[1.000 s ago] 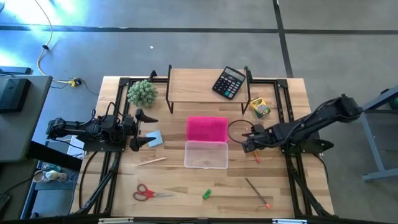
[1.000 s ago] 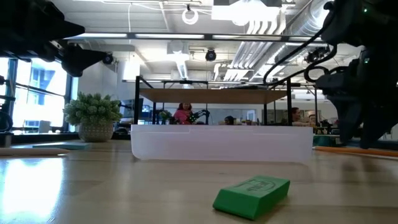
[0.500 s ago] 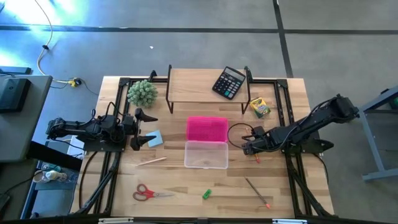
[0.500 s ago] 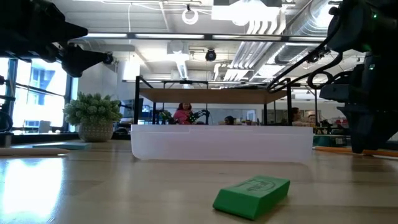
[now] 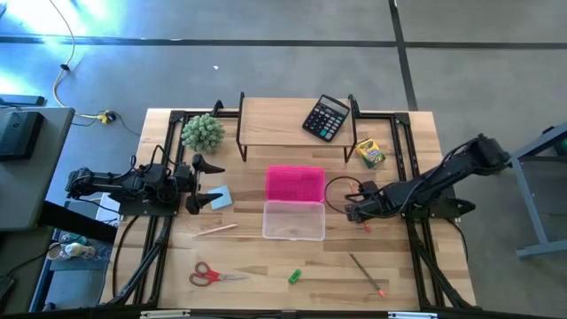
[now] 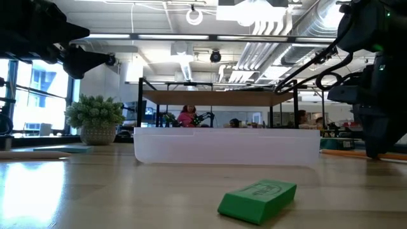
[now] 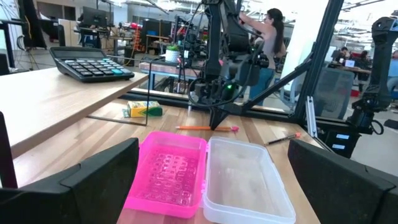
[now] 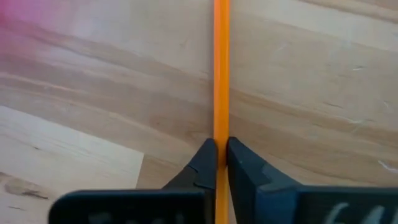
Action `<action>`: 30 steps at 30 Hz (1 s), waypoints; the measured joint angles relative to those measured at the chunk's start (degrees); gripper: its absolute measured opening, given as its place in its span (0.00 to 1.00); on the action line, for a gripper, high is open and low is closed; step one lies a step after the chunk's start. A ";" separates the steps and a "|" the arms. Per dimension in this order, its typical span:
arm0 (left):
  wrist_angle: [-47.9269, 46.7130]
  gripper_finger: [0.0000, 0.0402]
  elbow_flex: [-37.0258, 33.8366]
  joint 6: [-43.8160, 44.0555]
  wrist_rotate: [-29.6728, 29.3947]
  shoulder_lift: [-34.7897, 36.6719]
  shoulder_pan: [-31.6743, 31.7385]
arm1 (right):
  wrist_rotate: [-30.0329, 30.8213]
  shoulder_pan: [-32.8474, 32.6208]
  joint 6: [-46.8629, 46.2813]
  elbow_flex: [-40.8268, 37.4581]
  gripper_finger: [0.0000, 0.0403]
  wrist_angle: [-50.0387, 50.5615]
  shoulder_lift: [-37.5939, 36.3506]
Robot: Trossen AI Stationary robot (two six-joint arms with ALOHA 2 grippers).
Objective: Pack school essentials
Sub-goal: Put the orange pencil into the transparent bin
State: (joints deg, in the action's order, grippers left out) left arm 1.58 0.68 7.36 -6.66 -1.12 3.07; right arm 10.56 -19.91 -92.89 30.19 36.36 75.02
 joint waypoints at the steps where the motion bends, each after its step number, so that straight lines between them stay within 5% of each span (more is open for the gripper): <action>1: 0.00 1.00 0.01 0.00 0.00 -0.01 -0.02 | -0.38 0.01 0.23 0.49 0.01 0.76 0.05; 15: 0.00 1.00 0.01 0.02 0.00 -0.01 -0.01 | 3.51 -0.06 6.69 6.05 0.00 1.75 0.01; 30: 0.00 1.00 0.01 0.00 0.02 0.00 -0.01 | 16.81 2.56 38.32 18.10 0.00 -20.52 0.58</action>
State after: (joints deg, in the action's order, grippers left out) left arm 1.58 0.69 7.35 -6.63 -1.12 3.06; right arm 27.38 -17.34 -54.57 48.29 15.84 75.59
